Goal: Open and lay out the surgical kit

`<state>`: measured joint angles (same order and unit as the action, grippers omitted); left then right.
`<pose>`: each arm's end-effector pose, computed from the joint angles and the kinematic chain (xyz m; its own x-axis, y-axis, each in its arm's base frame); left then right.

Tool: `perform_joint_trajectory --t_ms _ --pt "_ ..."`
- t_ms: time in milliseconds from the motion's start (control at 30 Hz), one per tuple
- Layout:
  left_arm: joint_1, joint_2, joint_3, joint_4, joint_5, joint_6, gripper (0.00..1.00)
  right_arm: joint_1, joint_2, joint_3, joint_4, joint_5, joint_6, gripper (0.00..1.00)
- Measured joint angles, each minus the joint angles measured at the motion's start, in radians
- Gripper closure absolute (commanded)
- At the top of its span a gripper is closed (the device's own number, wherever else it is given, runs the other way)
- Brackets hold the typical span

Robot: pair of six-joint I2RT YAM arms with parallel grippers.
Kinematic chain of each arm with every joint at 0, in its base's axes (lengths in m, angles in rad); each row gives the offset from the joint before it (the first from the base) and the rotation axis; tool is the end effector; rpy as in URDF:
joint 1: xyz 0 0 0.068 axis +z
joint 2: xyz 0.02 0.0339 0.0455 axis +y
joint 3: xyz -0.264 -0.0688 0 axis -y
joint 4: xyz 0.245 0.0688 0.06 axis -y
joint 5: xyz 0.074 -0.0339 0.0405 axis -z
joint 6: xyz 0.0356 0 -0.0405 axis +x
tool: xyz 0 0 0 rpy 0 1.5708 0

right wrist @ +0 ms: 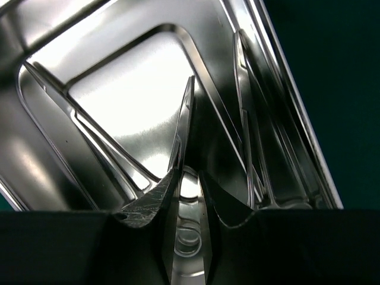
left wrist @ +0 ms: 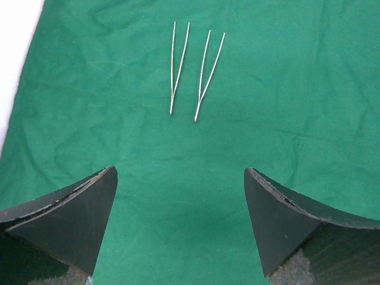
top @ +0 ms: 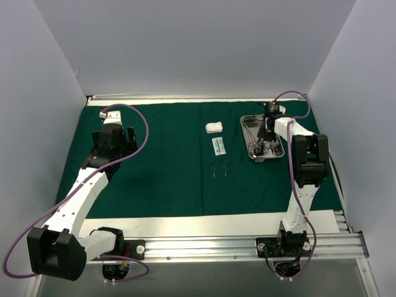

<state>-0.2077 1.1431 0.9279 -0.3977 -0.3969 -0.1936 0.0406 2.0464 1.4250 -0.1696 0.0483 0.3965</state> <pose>0.2475 -0.0381 0.2986 -0.5294 -0.0698 -0.8455 -0.2253 0.9724 0.0608 0.4517 0.0166 0.1764 -0.6579 0.3593 -0.6618 0.2683 0.9330 0.2399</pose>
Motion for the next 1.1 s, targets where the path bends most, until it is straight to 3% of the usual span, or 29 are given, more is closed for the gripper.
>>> perform_joint_trajectory --t_ms 467,1100 --pt "0.0 0.0 0.0 0.001 0.008 0.0 0.03 0.0 -0.031 -0.027 -0.044 0.0 0.008 0.84" --pt "0.0 0.0 0.0 0.002 0.009 0.001 0.03 -0.027 0.053 0.068 -0.032 -0.01 -0.008 0.84"
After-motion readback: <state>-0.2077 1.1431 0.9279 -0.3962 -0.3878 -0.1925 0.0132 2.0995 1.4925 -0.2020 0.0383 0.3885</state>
